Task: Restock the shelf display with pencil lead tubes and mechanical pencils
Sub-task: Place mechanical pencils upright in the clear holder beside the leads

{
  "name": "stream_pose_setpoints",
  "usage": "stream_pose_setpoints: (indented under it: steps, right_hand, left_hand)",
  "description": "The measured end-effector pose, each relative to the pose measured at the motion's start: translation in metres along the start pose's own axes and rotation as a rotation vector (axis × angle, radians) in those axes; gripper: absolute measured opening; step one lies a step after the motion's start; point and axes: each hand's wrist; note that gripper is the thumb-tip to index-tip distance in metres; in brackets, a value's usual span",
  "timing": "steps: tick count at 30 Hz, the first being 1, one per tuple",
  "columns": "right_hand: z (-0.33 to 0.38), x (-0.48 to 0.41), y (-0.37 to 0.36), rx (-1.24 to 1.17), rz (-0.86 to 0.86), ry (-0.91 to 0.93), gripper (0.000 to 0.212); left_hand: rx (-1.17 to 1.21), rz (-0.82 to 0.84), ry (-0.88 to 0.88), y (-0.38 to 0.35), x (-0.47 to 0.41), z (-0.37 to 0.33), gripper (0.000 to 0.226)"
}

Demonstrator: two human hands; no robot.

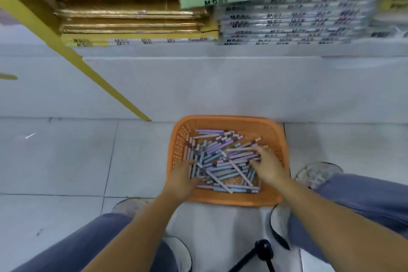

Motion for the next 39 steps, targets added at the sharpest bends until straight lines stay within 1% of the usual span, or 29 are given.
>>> stream_pose_setpoints:
  steps: [2, 4, 6, 7, 9, 12, 14, 16, 18, 20, 21, 22, 24, 29, 30, 33, 35, 37, 39]
  right_hand:
    - [-0.009, -0.008, -0.002, 0.102, 0.006, -0.006, 0.053]
    - [-0.015, -0.013, -0.006, 0.224, 0.080, 0.023, 0.068]
    - [-0.019, -0.019, -0.012, 0.276, 0.141, 0.052, 0.081]
    - [-0.021, -0.022, -0.017, 0.289, 0.146, 0.062, 0.085]
    - [-0.024, -0.027, -0.024, 0.349, 0.107, 0.085, 0.085]
    - [-0.025, -0.036, -0.032, 0.516, 0.022, 0.149, 0.074]
    - [-0.024, -0.041, -0.032, 0.558, 0.013, 0.163, 0.066]
    - [-0.022, -0.041, -0.030, 0.500, -0.007, 0.147, 0.061]
    - [-0.021, -0.033, -0.029, 0.360, -0.141, 0.108, 0.057]
    - [-0.022, -0.022, -0.030, 0.206, -0.293, 0.017, 0.051]
    - [-0.023, -0.018, -0.031, 0.144, -0.303, -0.030, 0.051]
    - [-0.023, -0.016, -0.034, 0.117, -0.264, -0.062, 0.053]
    - [-0.023, -0.019, -0.038, 0.142, -0.159, -0.065, 0.057]
    - [-0.004, -0.038, -0.049, 0.194, -0.125, -0.058, 0.046]
    - [0.000, -0.041, -0.052, 0.168, -0.123, -0.054, 0.043]
    - [0.010, -0.048, -0.058, -0.017, -0.141, -0.028, 0.031]
    - [0.015, -0.052, -0.061, -0.107, -0.159, -0.041, 0.023]
    - [0.018, -0.052, -0.062, -0.174, -0.191, -0.069, 0.024]
    - [0.019, -0.052, -0.062, -0.268, -0.218, -0.107, 0.028]
  left_hand:
    - [-0.038, 0.019, -0.023, -0.009, -0.013, -0.005, 0.064]
    - [-0.048, 0.028, -0.058, -0.017, -0.024, -0.008, 0.070]
    - [-0.080, 0.010, -0.074, -0.023, -0.031, -0.010, 0.080]
    - [-0.088, -0.002, -0.075, -0.026, -0.033, -0.011, 0.085]
    - [-0.053, -0.037, -0.061, -0.032, -0.036, -0.013, 0.093]
    - [0.076, -0.087, 0.003, -0.037, -0.040, -0.019, 0.101]
    - [0.128, -0.110, 0.060, -0.037, -0.043, -0.025, 0.100]
    - [0.166, -0.115, 0.098, -0.036, -0.048, -0.030, 0.091]
    - [0.193, -0.104, 0.114, -0.034, -0.051, -0.031, 0.081]
    - [0.164, -0.094, 0.115, -0.032, -0.053, -0.030, 0.073]
    - [0.142, -0.095, 0.111, -0.031, -0.054, -0.030, 0.068]
    - [0.132, -0.092, 0.108, -0.030, -0.055, -0.029, 0.064]
    - [0.144, -0.068, 0.101, -0.026, -0.057, -0.029, 0.056]
    - [0.235, 0.001, 0.101, -0.020, -0.059, -0.023, 0.042]
    - [0.262, 0.013, 0.107, -0.020, -0.058, -0.022, 0.039]
    - [0.317, 0.031, 0.114, -0.017, -0.058, -0.022, 0.036]
    - [0.397, 0.028, 0.138, -0.016, -0.058, -0.023, 0.029]
    - [0.419, 0.009, 0.131, -0.013, -0.057, -0.025, 0.028]
    - [0.382, -0.004, 0.101, -0.010, -0.056, -0.026, 0.035]
Point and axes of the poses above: each hand's wrist, its own x-axis away from the middle knuckle, its own y-axis out of the back of the hand, z = x × y, and after that the axes turned 11 degrees about y, right-handed
